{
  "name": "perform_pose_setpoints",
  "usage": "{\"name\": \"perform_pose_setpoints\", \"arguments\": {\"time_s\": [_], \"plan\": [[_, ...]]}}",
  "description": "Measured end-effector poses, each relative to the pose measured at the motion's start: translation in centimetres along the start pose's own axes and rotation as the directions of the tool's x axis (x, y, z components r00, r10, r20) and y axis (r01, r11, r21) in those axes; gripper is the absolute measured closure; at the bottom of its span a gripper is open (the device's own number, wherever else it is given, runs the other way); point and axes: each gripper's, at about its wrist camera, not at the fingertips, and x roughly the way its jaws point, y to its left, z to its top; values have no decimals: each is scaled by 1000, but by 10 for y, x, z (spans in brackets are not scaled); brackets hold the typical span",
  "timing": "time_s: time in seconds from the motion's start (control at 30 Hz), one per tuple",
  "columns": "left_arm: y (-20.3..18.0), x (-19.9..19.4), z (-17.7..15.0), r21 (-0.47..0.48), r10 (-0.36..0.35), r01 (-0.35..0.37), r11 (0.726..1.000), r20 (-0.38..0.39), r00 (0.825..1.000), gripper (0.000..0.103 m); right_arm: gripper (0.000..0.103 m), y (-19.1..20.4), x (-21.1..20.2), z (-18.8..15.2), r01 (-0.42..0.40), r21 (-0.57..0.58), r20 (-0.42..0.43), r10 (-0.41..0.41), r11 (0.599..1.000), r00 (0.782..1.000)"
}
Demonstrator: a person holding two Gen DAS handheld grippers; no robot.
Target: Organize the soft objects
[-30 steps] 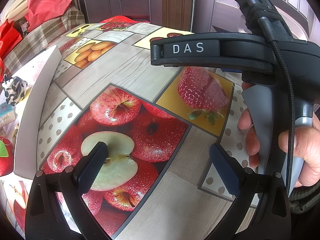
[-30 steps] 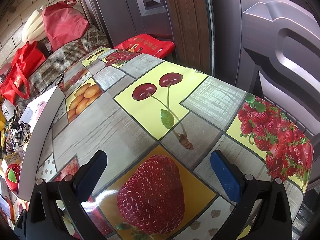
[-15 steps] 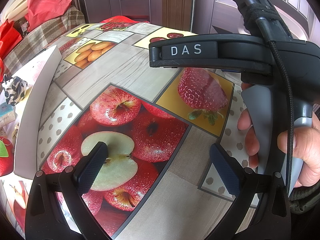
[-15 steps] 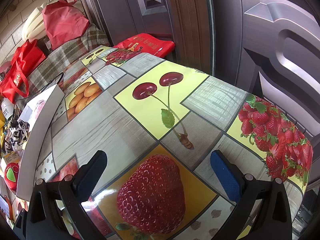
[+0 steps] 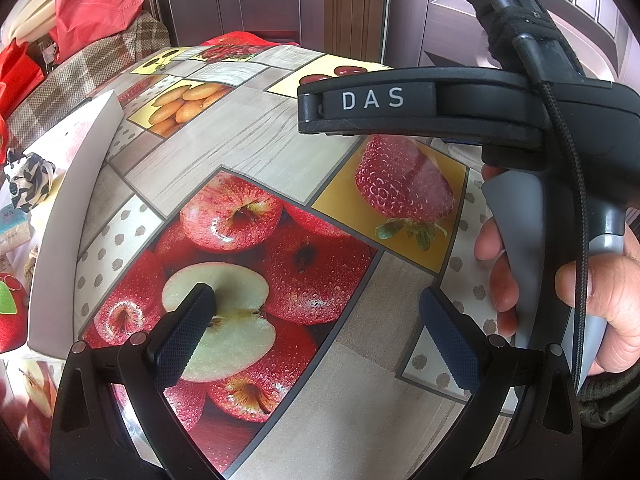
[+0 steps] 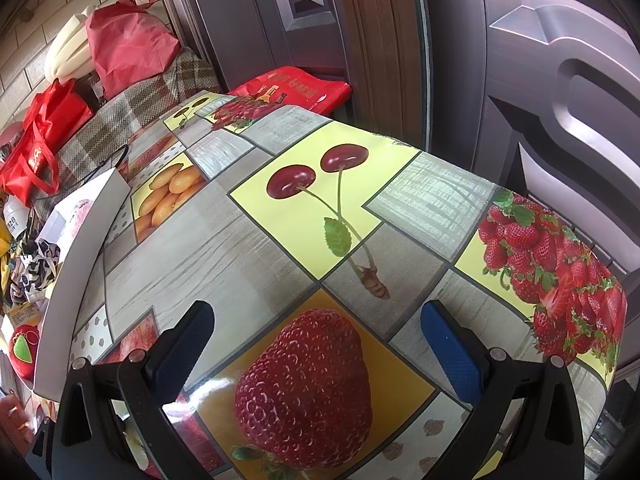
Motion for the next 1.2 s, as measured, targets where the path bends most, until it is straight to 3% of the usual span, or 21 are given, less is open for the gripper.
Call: {"name": "perform_pose_setpoints", "arguments": {"time_s": [1.2], "plan": [[0, 0, 0, 0, 0, 0, 1000, -1, 1000, 1, 0, -1, -3, 1, -68, 16, 5, 68, 998, 998]]}}
